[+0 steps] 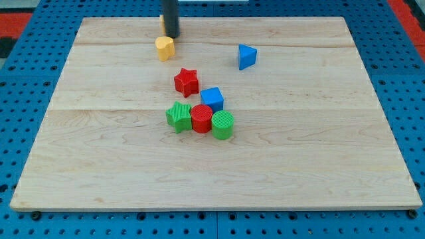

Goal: Slightly push down the yellow hexagon

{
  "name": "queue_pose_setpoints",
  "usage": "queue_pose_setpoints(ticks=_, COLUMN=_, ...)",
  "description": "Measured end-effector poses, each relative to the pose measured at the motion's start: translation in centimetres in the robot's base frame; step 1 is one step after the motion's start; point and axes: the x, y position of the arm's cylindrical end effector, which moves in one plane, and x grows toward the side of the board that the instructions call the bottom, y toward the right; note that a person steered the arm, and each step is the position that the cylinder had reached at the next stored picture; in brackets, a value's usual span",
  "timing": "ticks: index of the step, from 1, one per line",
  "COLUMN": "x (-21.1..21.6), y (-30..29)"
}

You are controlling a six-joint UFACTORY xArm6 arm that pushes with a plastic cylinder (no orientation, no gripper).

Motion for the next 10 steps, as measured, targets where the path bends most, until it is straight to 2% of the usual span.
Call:
queue_pose_setpoints(ticks=1, x=3.2, y=6.9)
queue_pose_setpoints(ticks=2, x=0.4, y=11.4)
queue_pose_setpoints(ticks=3, x=-4.9, y=11.3)
queue_pose_setpoints(ticks=5, x=-4.9, y=2.6)
queue_pose_setpoints(ticks=7, x=-5.0, y=-1.7)
queue_pose_setpoints(ticks=9, x=-3.6, y=-9.1)
queue_pose_setpoints(ticks=10, x=-2.2, y=-5.7)
